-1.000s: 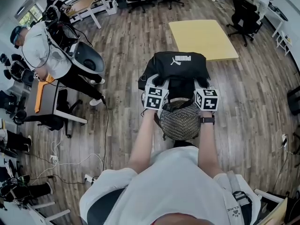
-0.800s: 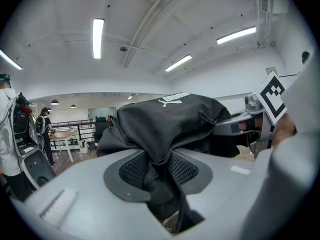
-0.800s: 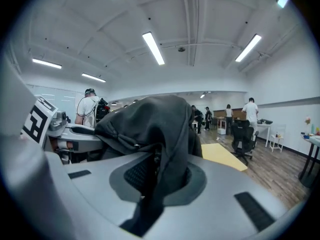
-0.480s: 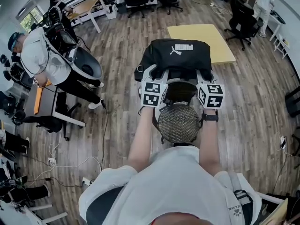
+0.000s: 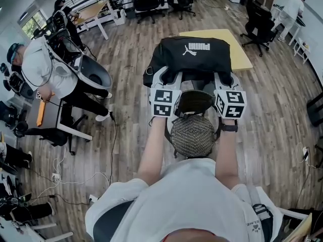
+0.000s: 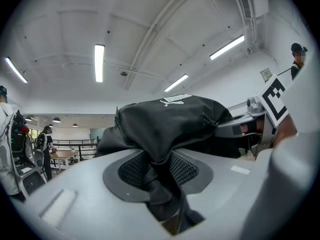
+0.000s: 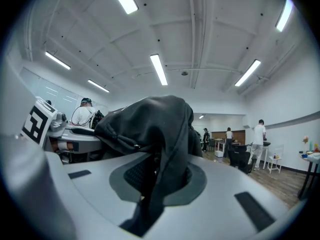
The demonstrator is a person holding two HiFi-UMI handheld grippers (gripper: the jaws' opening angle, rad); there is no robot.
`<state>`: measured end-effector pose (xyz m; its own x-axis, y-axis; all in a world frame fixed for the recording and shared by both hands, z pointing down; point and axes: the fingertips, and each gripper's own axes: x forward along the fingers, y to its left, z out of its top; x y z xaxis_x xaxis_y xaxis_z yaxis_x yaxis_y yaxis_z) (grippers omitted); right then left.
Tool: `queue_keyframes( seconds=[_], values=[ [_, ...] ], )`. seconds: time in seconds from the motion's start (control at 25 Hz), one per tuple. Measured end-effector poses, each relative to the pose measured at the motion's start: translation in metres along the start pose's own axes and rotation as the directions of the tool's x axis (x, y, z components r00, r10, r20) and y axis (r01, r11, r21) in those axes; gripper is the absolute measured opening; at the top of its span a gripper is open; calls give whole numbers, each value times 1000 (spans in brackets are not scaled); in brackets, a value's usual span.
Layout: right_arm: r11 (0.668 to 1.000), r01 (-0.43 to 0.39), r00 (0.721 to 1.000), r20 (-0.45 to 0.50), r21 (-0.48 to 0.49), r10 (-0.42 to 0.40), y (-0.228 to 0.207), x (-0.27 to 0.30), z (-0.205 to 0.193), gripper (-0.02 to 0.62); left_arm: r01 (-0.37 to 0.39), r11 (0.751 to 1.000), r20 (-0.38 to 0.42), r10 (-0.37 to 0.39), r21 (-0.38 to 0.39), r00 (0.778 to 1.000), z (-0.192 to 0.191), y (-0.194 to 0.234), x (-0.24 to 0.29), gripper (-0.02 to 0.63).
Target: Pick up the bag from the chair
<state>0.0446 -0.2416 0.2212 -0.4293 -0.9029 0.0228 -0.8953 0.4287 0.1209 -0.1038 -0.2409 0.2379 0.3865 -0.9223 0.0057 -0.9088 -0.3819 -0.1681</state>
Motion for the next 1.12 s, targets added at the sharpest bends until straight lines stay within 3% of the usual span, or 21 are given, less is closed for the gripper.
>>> queue_keyframes(
  seconds=[0.52,1.12],
  values=[
    [999,0,999,35,-34,1,1,7,20,48,-21,1000,58,21,8,998,21,11,1,130],
    [1000,17,999,28,-26,-16,-15,27,38,48,0,1000,36,-1,26,999,37,21,27,132]
  ],
)
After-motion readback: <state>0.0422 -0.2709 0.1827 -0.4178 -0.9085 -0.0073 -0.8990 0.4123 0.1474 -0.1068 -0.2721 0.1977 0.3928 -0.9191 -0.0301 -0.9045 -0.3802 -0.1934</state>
